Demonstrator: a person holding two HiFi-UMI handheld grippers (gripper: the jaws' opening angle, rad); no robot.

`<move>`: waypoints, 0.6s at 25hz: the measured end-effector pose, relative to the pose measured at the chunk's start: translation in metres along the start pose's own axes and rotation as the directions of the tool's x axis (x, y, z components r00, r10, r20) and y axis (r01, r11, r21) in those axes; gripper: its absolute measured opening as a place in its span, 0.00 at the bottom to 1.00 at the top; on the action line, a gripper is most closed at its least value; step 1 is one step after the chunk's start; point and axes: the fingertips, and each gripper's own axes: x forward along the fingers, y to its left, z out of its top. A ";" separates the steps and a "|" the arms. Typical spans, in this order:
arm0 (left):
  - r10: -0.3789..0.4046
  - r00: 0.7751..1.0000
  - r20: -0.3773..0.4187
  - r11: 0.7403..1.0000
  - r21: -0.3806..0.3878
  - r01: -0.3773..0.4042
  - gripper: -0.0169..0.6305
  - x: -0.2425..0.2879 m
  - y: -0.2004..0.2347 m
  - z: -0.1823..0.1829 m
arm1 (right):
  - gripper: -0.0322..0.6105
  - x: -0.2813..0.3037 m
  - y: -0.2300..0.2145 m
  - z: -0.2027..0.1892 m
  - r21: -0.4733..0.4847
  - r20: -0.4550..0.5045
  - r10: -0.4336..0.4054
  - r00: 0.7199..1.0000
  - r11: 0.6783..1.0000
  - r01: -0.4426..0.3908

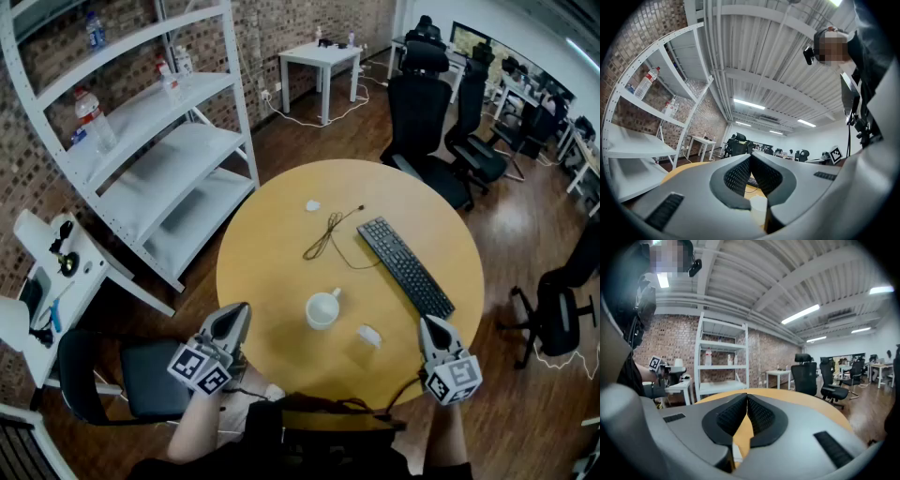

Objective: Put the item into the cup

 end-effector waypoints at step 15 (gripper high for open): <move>0.082 0.995 -0.049 0.995 -0.048 -0.084 0.02 -0.034 0.016 -0.017 | 0.34 0.089 0.071 -0.158 -0.420 -0.635 -0.022 0.772 0.848 -0.322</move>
